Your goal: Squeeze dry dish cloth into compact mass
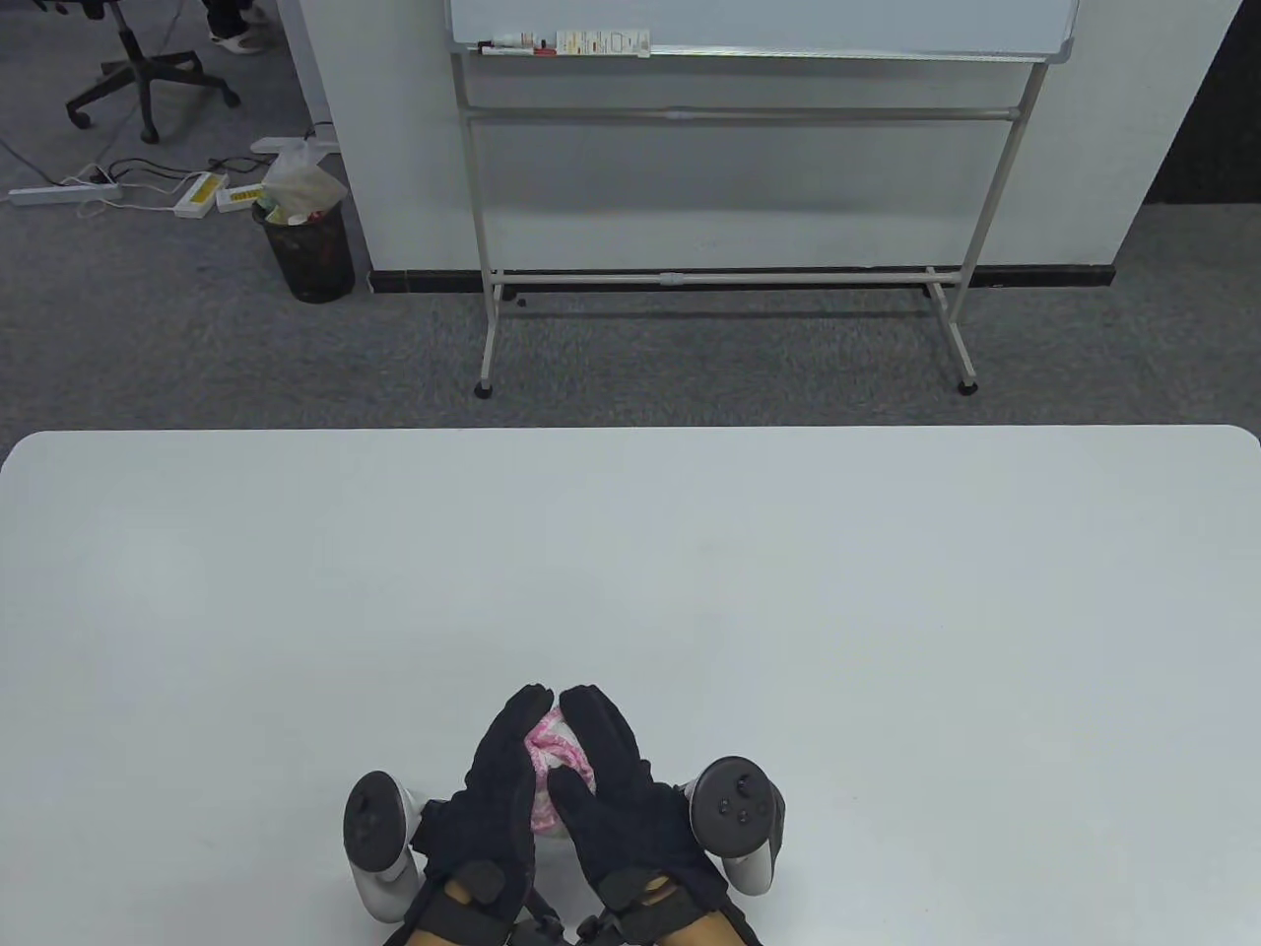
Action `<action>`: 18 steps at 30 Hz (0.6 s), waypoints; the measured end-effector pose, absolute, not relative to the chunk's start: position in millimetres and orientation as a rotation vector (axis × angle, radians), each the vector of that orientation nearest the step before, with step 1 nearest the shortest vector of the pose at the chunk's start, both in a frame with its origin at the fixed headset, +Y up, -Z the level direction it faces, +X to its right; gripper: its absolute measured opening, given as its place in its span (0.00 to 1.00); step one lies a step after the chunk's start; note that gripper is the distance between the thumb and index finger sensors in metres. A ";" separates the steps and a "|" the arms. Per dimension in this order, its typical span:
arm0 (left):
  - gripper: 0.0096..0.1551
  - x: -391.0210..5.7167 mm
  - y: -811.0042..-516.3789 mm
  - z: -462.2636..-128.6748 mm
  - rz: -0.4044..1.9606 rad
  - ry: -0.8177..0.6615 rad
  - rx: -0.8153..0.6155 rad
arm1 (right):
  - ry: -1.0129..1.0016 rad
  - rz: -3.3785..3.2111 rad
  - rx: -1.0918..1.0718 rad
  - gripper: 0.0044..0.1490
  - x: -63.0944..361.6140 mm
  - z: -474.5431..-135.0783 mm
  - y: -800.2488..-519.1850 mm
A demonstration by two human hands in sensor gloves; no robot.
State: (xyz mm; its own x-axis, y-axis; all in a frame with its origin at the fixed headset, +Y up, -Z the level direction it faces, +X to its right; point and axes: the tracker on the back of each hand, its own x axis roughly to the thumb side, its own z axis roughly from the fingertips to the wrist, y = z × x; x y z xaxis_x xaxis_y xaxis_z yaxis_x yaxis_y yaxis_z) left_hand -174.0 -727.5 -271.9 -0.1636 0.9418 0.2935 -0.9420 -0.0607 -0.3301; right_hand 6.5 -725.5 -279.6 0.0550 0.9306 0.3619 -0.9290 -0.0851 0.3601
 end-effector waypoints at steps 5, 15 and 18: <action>0.38 -173.7 -730.6 -272.1 1.675 -0.519 -0.026 | 0.064 1.429 0.607 0.50 4.5 -280.6 -727.5; 0.42 -159.9 -731.0 -265.0 1.727 -0.657 -0.185 | 0.211 1.448 0.689 0.49 -16.4 -266.8 -726.9; 0.42 -162.8 -727.4 -265.7 1.698 -0.658 -0.160 | 0.199 1.464 0.705 0.49 -18.3 -267.4 -724.5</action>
